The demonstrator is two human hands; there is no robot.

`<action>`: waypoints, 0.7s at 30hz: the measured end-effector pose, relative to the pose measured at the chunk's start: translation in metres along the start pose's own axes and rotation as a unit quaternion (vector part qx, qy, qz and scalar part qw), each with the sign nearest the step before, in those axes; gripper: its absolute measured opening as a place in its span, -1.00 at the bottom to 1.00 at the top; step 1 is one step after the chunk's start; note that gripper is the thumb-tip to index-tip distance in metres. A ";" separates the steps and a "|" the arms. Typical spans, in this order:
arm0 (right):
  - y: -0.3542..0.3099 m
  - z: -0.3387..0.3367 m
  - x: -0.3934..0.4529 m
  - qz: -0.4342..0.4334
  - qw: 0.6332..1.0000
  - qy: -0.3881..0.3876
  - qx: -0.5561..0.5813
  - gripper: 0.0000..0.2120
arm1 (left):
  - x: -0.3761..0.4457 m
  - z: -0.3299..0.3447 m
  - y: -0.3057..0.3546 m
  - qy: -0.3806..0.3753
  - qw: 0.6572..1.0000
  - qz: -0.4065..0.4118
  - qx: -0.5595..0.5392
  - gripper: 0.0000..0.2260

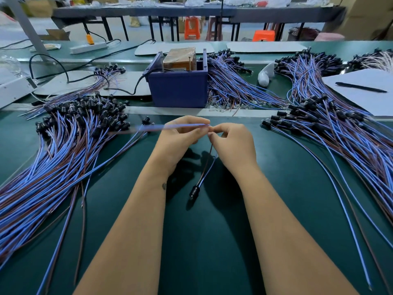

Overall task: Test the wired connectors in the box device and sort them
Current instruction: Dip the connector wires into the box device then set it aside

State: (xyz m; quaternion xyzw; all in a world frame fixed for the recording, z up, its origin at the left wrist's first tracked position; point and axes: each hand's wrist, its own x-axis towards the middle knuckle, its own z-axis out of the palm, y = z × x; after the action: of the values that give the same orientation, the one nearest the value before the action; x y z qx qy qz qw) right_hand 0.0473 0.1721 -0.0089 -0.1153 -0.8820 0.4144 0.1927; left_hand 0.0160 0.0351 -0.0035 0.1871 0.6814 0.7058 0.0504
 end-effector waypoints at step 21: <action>0.013 -0.042 0.005 0.078 0.956 -0.063 0.276 -0.85 | 0.004 0.013 -0.010 -0.035 0.972 -0.002 0.234 -0.76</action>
State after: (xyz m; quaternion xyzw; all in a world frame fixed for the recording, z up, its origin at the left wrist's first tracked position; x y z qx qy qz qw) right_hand 0.0615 0.2107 0.0064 -0.1001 -0.7315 0.6622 0.1280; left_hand 0.0152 0.0489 -0.0125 0.2168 0.8258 0.5197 0.0303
